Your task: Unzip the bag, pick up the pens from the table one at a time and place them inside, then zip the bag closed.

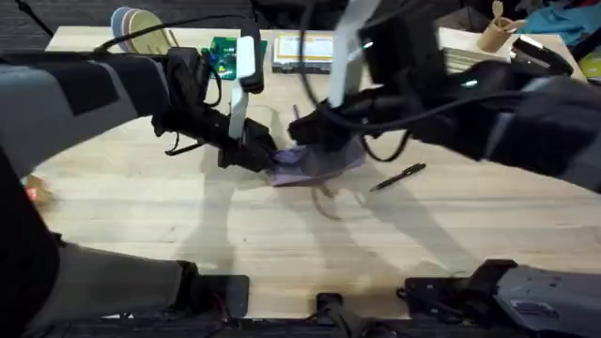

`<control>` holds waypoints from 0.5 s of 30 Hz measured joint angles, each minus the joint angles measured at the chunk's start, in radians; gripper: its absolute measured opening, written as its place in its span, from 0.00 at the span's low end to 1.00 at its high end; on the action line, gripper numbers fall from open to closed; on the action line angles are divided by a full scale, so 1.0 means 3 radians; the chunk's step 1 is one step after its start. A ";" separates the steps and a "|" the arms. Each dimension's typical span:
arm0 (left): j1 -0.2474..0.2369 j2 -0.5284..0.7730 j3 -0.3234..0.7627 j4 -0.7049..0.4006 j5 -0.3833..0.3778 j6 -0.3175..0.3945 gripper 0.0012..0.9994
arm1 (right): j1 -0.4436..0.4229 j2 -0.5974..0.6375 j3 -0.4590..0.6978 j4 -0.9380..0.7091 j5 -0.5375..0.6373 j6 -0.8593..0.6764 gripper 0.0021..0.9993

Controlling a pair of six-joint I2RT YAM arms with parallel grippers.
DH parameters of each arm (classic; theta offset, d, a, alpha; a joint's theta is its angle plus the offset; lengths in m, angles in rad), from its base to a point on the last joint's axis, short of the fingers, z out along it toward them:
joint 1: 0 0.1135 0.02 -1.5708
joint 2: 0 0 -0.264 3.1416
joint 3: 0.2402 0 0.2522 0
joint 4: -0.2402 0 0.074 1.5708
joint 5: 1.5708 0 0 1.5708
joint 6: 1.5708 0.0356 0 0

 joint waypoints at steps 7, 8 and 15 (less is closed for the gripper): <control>0.0000 0.0000 0.0000 0.0004 -0.0042 0.0001 0.04 | 0.0202 0.0370 0.0000 0.0319 0.0011 0.0063 0.03; 0.0000 -0.0001 0.0000 0.0004 -0.0049 0.0000 0.04 | 0.0223 0.0407 0.0000 0.0355 0.0011 0.0092 0.03; 0.0024 0.0000 0.0000 0.0005 -0.0111 0.0001 0.04 | 0.0339 0.0639 0.0001 0.0784 0.0011 0.0209 0.03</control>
